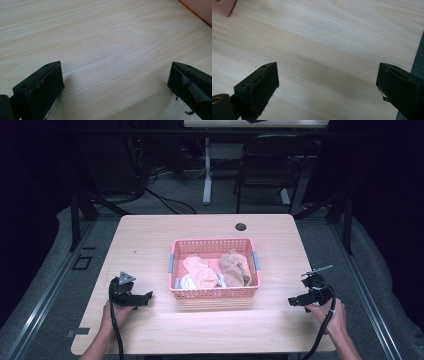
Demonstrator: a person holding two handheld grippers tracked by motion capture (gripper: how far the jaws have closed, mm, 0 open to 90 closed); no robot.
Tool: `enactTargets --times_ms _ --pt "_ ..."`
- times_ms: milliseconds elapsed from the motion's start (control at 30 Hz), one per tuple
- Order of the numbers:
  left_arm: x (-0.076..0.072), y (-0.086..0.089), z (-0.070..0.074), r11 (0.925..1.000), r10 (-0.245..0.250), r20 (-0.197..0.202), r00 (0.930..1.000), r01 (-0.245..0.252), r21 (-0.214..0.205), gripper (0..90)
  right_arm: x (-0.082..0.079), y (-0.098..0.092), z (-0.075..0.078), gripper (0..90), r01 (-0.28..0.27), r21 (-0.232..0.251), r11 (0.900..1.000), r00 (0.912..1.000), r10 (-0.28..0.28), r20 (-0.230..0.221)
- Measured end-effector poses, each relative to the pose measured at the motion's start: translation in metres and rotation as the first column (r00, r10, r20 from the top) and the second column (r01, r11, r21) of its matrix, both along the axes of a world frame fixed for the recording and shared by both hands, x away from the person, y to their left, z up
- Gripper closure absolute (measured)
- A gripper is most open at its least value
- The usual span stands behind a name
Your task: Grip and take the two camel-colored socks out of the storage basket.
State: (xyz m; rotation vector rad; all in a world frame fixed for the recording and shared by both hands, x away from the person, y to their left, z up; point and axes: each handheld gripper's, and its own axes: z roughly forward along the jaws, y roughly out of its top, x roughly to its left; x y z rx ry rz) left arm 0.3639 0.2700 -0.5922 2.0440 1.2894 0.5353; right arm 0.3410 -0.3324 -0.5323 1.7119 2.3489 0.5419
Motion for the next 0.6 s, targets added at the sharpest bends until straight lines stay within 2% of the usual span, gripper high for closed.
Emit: enactTargets --times_ms 233,367,567,600 --pt "0.000 0.000 0.000 1.0000 0.000 0.000 1.0000 0.000 0.000 0.0 0.001 0.001 0.003 4.6 -0.014 -0.001 0.9999 0.9999 0.014 -0.001" --pt "0.000 0.000 0.000 1.0000 0.001 0.000 1.0000 -0.001 0.000 0.0 0.001 0.002 0.007 4.6 -0.012 0.017 0.9998 0.9999 0.012 0.009" --pt "0.000 0.000 0.001 1.0000 0.001 -0.007 1.0000 -0.001 0.002 0.0 0.003 0.005 0.023 4.6 -0.033 0.019 0.9993 0.9992 0.033 0.023" --pt "0.000 0.000 0.000 1.0000 0.005 0.001 1.0000 -0.005 0.000 0.0 0.003 0.006 0.025 4.6 -0.034 0.024 0.9991 0.9991 0.033 0.026"
